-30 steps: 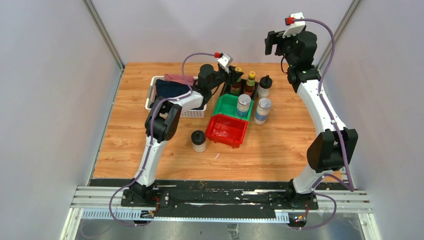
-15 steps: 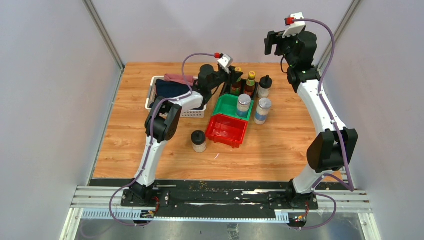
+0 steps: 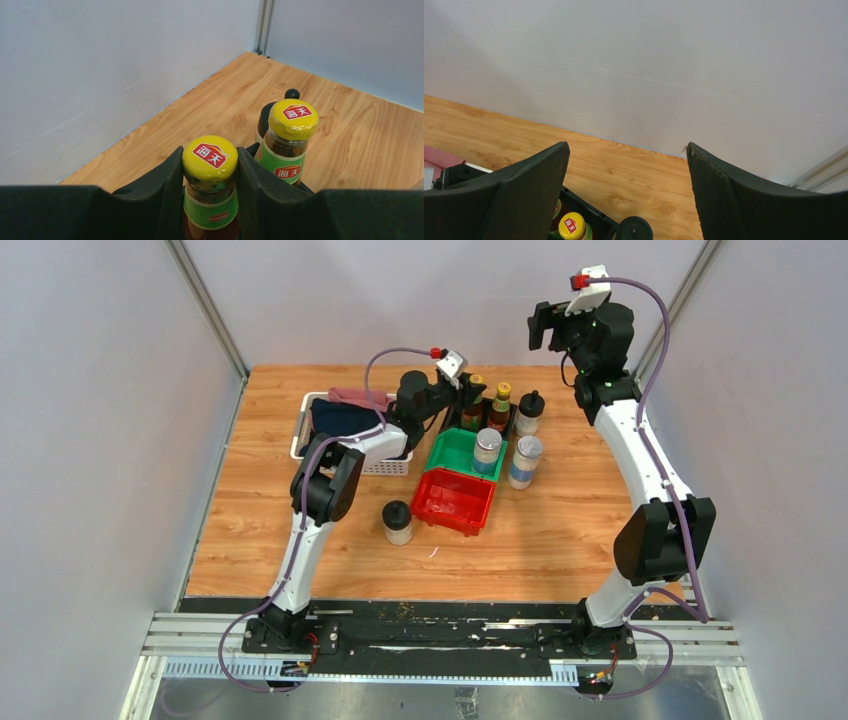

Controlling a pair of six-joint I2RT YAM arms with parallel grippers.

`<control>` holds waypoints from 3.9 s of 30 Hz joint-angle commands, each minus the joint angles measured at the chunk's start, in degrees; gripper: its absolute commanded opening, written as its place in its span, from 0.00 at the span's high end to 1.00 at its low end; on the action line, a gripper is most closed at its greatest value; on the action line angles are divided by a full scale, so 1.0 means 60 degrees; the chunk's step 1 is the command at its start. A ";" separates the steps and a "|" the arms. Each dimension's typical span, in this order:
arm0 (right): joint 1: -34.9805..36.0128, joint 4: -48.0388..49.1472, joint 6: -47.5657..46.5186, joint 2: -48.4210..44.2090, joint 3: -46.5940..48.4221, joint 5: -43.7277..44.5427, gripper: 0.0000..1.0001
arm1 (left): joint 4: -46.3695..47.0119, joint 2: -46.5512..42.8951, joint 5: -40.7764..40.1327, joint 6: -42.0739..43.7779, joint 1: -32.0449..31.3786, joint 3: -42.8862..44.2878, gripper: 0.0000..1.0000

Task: Organize the condiment bottles
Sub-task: Place the bottle in the storage box, then pick up the bottle from the center of the board.

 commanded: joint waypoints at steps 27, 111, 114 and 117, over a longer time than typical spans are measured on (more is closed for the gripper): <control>-0.0153 0.0354 0.0171 0.0029 -0.0237 -0.0162 0.10 | -0.1272 -0.0225 0.0020 0.0885 -0.0084 -0.0165 0.59; -0.0036 -0.3724 0.2002 0.1413 -0.0183 0.2737 0.13 | -0.7810 -0.6547 -0.5747 -0.2433 -0.0302 -0.2196 0.01; -0.0025 -0.3603 0.2265 0.1324 -0.0471 0.2620 0.14 | -0.7876 -0.6534 -0.5905 -0.2475 -0.0303 -0.2168 0.01; 0.0004 -0.3479 0.2510 0.0872 -0.1036 0.2605 0.15 | -0.7748 -0.6485 -0.6092 -0.2660 -0.0303 -0.2166 0.01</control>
